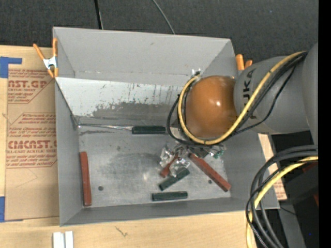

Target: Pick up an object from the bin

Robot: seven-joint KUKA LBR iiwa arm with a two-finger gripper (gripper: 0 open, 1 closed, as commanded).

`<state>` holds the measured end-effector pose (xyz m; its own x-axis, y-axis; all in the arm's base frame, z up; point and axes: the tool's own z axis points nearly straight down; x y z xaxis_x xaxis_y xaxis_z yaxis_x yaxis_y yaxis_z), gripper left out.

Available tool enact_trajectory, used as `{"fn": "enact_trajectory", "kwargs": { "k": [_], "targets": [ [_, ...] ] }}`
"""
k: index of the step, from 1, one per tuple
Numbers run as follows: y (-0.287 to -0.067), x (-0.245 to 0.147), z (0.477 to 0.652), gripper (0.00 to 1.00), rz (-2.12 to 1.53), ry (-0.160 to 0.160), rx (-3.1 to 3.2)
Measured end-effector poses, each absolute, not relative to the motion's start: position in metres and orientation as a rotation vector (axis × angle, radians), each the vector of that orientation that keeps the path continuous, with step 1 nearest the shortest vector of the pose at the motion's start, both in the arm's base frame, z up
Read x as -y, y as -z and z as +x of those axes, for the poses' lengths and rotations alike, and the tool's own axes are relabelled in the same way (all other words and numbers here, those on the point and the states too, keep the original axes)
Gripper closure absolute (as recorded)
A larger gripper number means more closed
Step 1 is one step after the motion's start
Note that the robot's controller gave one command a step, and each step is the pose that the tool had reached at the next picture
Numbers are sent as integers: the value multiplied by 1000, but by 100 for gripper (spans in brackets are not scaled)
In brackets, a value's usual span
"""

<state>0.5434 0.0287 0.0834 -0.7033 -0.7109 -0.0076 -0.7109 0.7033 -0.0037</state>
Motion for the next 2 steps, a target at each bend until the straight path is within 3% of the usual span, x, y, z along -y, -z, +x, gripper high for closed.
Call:
{"fn": "enact_trajectory", "kwargs": {
  "k": [1, 2],
  "targets": [
    [-83, -29, 543, 100, -1207, 1, -2891],
    [-285, -24, 564, 100, -1222, 0, -2889]
  ]
}}
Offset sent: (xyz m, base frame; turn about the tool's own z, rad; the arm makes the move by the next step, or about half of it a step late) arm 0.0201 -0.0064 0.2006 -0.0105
